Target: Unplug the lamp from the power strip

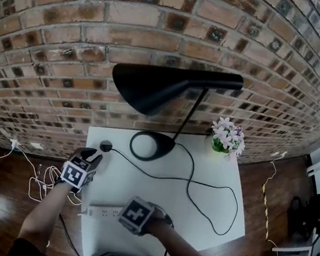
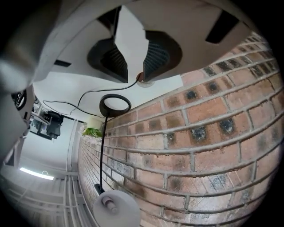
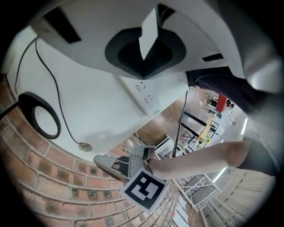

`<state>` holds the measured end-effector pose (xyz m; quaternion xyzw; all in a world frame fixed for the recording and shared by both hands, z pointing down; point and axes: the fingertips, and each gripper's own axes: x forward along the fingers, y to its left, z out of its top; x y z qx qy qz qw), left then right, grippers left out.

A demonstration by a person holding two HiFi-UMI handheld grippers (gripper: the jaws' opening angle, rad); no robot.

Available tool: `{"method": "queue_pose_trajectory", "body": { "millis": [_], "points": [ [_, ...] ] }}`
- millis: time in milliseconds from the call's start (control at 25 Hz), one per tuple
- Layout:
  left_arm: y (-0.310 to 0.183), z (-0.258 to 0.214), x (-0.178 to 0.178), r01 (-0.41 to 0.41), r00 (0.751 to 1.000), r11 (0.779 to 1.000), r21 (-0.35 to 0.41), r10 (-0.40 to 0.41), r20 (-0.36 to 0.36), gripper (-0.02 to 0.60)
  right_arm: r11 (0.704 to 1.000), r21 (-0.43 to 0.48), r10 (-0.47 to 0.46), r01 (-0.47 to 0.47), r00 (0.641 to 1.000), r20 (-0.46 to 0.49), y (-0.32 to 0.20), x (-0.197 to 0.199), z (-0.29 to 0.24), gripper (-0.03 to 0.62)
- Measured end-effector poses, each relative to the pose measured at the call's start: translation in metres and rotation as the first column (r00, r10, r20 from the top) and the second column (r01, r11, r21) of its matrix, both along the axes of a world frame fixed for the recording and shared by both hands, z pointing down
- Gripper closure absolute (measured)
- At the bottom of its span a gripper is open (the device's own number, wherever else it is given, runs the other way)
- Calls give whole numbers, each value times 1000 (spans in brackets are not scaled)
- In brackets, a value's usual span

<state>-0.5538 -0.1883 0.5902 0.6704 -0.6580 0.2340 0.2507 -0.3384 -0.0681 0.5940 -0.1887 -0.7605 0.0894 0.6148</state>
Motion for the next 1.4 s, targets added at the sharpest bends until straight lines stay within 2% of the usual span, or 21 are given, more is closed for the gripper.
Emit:
{"method": "queue_pose_trajectory", "body": {
  "millis": [240, 360, 560, 720, 880, 960, 1040, 1080, 1120, 1160, 1280, 1400],
  "points": [
    [32, -2, 9, -12, 1000, 1000, 4, 12, 17, 472, 1000, 2, 27, -27, 999, 30, -8, 14, -20, 594],
    [45, -6, 14, -11, 1000, 1000, 8, 11, 14, 472, 996, 61, 59, -61, 997, 42, -25, 29, -27, 594],
    [59, -26, 24, 10, 1000, 999, 46, -9, -18, 472, 988, 102, 105, -113, 991, 82, -39, 55, -37, 594],
    [74, -33, 38, 30, 999, 997, 68, -27, -46, 483, 981, 61, 179, -184, 980, 86, -40, 84, -39, 594],
    [90, -17, 47, 64, 997, 997, 39, -62, -55, 491, 973, 38, 224, -227, 972, 76, -41, 106, -32, 594],
    [97, -15, 59, 100, 988, 994, 33, -95, -126, 586, 975, 27, 219, -222, 972, 80, -37, 116, -29, 594],
    [103, -15, 74, 171, 952, 984, 43, -153, -264, 586, 978, 6, 207, -209, 974, 96, -32, 122, -29, 594],
    [108, -14, 79, 211, 932, 976, 44, -187, -311, 586, 980, -1, 198, -199, 974, 110, -30, 123, -29, 594],
    [112, -15, 83, 240, 921, 970, 44, -214, -326, 586, 982, -5, 187, -188, 974, 130, -30, 123, -31, 594],
    [115, -18, 87, 253, 922, 966, 46, -226, -315, 586, 984, -7, 178, -179, 972, 156, -32, 123, -33, 594],
    [110, -44, 107, 251, 945, 964, 91, -223, -241, 586, 985, -18, 169, -170, 954, 249, -37, 121, -43, 594],
    [100, -73, 136, 261, 949, 951, 166, -221, -224, 586, 988, -13, 149, -153, 935, 322, -45, 129, -53, 594]
  ]
}}
